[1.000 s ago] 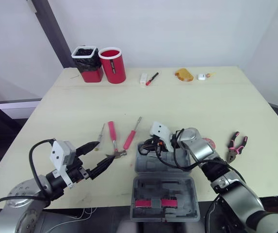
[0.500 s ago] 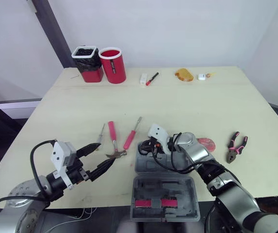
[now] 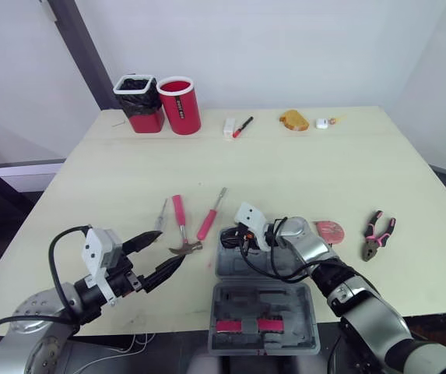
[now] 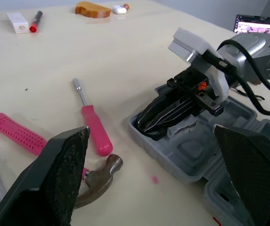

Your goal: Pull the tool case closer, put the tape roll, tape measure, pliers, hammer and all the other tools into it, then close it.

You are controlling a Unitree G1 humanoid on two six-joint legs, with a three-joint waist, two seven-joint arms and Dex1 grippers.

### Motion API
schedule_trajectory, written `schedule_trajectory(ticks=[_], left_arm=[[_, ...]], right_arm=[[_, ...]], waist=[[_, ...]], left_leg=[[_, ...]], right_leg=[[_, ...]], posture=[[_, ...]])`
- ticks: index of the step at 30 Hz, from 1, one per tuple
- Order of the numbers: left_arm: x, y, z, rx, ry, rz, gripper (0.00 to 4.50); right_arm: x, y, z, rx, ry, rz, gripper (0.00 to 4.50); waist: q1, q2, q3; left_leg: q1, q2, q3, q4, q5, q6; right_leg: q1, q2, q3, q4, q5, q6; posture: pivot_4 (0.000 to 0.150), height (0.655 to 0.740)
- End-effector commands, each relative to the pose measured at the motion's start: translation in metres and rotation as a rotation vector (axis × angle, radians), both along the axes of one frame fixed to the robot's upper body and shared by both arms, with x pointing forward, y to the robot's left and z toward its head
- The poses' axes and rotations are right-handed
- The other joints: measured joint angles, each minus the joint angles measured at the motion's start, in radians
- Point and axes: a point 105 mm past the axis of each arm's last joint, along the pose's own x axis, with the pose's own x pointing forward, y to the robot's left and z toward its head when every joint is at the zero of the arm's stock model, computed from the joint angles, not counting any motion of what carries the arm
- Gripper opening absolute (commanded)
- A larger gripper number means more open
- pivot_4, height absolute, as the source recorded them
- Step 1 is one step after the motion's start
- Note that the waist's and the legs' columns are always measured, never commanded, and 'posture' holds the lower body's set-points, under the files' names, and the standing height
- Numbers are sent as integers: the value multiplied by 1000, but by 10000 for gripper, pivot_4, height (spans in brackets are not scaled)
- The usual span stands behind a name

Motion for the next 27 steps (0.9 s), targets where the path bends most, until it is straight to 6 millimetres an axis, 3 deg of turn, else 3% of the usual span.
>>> schedule_trajectory(ticks=[1,7,12,15,18,21,27], left_arm=[[0,-1,4,9,-32,-8,45000],[3,5,6,-16,-50,28,45000],[7,16,7,-51,-63,105,45000],[10,30,3,-75,-61,180,45000],[10,38,-2,-78,-47,221,45000],[8,53,-11,-75,-33,296,45000],[-1,69,-24,-47,-2,362,45000]], right_arm=[[1,1,29,108,-56,13,8519],[-5,-23,78,325,-136,-8,8519],[-1,-72,101,440,-202,-167,8519],[-1,-121,109,486,-264,-305,8519],[-3,-154,108,500,-276,-404,8519],[-11,-209,93,451,-289,-555,8519],[-46,-291,63,355,-294,-785,8519]], waist=[[1,0,0],[3,0,0],[8,0,0],[9,0,0],[11,0,0],[11,-1,0],[22,-1,0]], left_leg=[[0,0,0,0,0,0],[-1,0,0,0,0,0],[-1,0,0,0,0,0],[-1,0,0,0,0,0],[-1,0,1,0,0,0],[-1,0,1,0,0,0],[-1,0,4,-1,0,0]], right_leg=[[0,0,0,0,0,0],[0,0,0,-1,0,0],[0,-1,0,-1,0,0],[0,-1,0,-2,0,0],[0,-1,0,-2,0,0],[0,-1,1,-3,0,0],[0,0,2,-4,0,0]], posture=[[1500,7371],[1500,7371],[1500,7371],[1500,7371],[1500,7371],[1500,7371],[1500,7371]])
